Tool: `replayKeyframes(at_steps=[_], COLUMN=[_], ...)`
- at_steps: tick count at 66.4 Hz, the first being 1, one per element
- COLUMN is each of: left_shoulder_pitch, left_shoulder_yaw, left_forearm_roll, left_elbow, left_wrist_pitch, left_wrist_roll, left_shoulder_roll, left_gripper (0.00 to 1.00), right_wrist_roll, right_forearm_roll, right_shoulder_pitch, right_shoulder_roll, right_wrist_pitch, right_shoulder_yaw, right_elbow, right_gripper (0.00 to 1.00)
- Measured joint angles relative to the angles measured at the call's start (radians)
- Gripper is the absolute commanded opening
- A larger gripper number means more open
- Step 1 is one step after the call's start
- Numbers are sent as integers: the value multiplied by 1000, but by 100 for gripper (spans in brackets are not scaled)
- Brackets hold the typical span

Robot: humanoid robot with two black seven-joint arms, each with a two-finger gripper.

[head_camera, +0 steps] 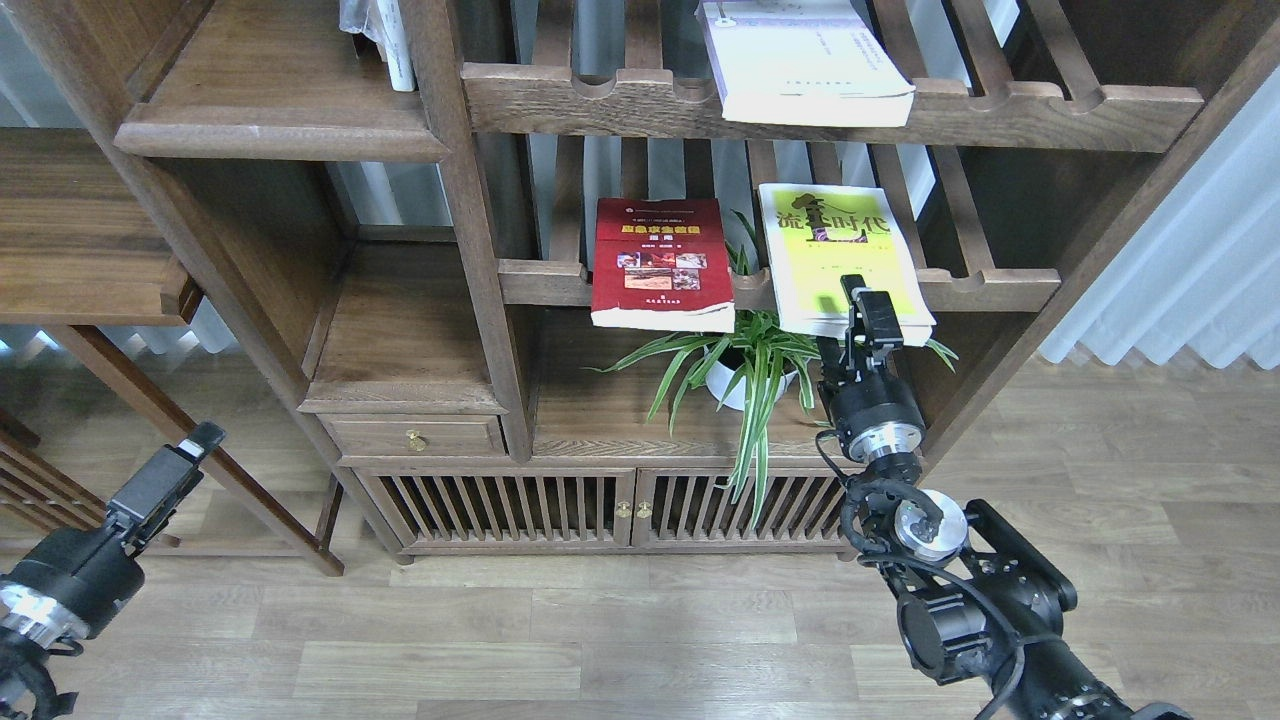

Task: Organize books on shelf
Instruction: 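Grasp the yellow book's bottom edge with the right gripper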

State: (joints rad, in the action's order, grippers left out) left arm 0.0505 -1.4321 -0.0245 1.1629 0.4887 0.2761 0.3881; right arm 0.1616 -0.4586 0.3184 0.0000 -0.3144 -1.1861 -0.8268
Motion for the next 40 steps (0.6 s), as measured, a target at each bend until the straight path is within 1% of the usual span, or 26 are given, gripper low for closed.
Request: replayKeyframes(at_steps=[40], left_shoulder_pitch=[3], left_shoulder_yaw=[-5], left_forearm_roll=[0], left_elbow=[-5], left_wrist_pitch=[0], left_wrist_roll=[0], left_shoulder_roll=[0], left_gripper=[100], right_wrist_roll=[-2], right_forearm_roll=[12], right_shoulder_pitch=[3], right_shoulder_roll=[0], right_wrist_pitch=[2], right_shoulder_yaw=[9], right_elbow=[0], right_gripper=[99])
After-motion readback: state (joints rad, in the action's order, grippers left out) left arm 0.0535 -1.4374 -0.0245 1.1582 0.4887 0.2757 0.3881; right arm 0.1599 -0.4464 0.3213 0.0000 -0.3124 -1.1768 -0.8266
